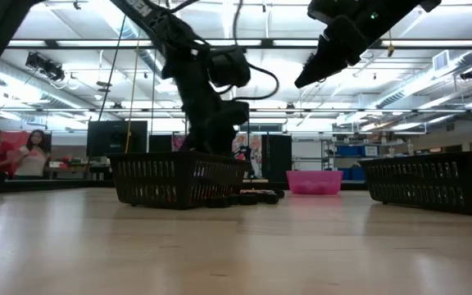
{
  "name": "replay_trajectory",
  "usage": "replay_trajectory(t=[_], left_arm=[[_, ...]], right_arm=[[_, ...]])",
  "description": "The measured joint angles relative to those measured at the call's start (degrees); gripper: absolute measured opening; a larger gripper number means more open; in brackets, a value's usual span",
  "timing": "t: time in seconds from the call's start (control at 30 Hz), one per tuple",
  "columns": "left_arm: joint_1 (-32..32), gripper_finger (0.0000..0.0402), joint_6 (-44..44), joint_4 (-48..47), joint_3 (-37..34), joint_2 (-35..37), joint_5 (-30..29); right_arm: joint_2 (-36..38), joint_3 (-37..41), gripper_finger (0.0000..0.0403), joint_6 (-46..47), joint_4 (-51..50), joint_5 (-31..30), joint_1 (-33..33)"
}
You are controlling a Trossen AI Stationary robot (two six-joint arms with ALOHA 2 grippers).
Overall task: Sort Halloween decoration
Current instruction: Put the orange pumpkin toy into the left black bin
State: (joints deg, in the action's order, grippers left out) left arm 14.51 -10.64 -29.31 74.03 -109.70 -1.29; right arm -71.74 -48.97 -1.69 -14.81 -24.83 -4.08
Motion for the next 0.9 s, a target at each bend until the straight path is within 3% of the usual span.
replay_trajectory(t=[0.17, 0.9], left_arm=[[-1.0, 0.0199, 1.4, -7.7, 4.6, -2.8, -5.5], [0.4, 0.0199, 0.8, -9.8, 4.4, -4.6, -2.7]], right_arm=[[0.0, 0.0, 0.0155, 0.2, 0.1, 2.2, 0.0], [0.0, 0.0, 0.0155, 0.2, 0.6, 2.4, 0.0]])
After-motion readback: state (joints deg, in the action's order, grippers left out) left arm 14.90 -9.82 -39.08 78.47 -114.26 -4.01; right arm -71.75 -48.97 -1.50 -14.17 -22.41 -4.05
